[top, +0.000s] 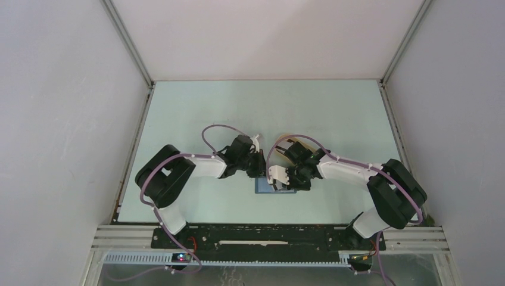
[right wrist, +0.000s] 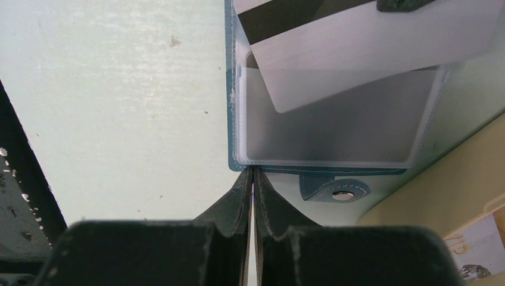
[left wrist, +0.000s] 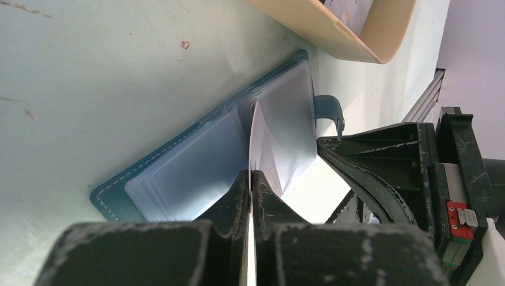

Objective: Put the credit cards into the card holder
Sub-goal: Insert the credit card into the card holder.

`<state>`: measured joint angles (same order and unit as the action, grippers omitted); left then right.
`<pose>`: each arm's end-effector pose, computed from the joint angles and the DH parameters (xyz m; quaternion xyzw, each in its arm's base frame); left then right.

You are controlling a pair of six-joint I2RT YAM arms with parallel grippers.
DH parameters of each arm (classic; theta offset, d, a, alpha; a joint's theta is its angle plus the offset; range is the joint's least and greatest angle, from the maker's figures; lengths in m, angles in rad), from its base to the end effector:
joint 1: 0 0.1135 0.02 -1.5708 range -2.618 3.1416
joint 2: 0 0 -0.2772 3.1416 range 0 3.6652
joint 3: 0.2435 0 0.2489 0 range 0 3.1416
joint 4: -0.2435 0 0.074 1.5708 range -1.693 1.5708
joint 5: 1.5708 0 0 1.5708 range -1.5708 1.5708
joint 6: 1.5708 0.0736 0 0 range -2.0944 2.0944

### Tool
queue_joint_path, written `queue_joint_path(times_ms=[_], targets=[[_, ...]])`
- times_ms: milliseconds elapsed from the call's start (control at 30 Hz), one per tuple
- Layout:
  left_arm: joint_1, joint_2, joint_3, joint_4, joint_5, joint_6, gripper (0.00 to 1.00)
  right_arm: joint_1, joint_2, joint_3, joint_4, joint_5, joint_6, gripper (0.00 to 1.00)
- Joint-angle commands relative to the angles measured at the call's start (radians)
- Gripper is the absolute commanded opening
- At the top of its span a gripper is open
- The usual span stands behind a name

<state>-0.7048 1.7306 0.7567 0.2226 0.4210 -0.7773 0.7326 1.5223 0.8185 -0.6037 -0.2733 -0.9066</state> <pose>0.2492 -0.2514 0.1247 0.0507 0.8994 -0.4044 0.1580 0.1854 0.1935 0.1399 -0.7300 0.6572 0.1232 0.1413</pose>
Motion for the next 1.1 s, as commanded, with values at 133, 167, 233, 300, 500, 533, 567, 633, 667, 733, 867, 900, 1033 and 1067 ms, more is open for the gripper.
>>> queue_joint_path(times_ms=[133,167,233,300,500,533,567,633,667,733,867,900,1033,1067], targets=[[-0.008,0.068,0.049,-0.078,0.060,0.039,0.05,0.023,-0.007,0.022,-0.013,-0.022,0.004,0.10],[-0.008,0.072,0.052,-0.087,0.063,0.039,0.06,0.026,-0.007,0.022,-0.013,-0.021,0.005,0.10],[-0.008,0.073,0.054,-0.098,0.071,0.038,0.06,0.027,-0.007,0.022,-0.013,-0.021,0.005,0.10],[-0.009,0.068,0.054,-0.117,0.070,0.041,0.06,0.029,-0.009,0.022,-0.012,-0.021,0.004,0.10],[-0.006,0.071,0.061,-0.160,0.076,0.049,0.07,0.035,-0.009,0.022,-0.011,-0.014,0.005,0.10],[-0.007,0.076,0.067,-0.167,0.077,0.050,0.08,0.036,-0.010,0.022,-0.011,-0.014,0.005,0.10],[-0.007,0.081,0.073,-0.177,0.078,0.051,0.08,0.037,-0.011,0.022,-0.010,-0.014,0.005,0.10],[-0.006,0.091,0.084,-0.191,0.081,0.055,0.08,0.039,-0.011,0.022,-0.011,-0.014,0.005,0.10],[-0.005,0.095,0.087,-0.199,0.081,0.056,0.09,0.039,-0.011,0.022,-0.011,-0.012,0.005,0.10],[-0.003,0.102,0.091,-0.206,0.081,0.055,0.09,0.040,-0.011,0.022,-0.010,-0.012,0.005,0.10],[-0.001,0.111,0.095,-0.216,0.081,0.053,0.12,0.046,-0.011,0.022,-0.010,-0.010,0.004,0.10],[0.000,0.114,0.100,-0.229,0.082,0.055,0.14,0.048,-0.011,0.022,-0.010,-0.009,0.004,0.10],[0.000,0.126,0.121,-0.271,0.079,0.063,0.21,0.053,-0.013,0.022,-0.009,-0.008,0.005,0.10],[-0.001,0.128,0.125,-0.276,0.076,0.064,0.22,0.053,-0.014,0.022,-0.010,-0.007,0.004,0.10]])
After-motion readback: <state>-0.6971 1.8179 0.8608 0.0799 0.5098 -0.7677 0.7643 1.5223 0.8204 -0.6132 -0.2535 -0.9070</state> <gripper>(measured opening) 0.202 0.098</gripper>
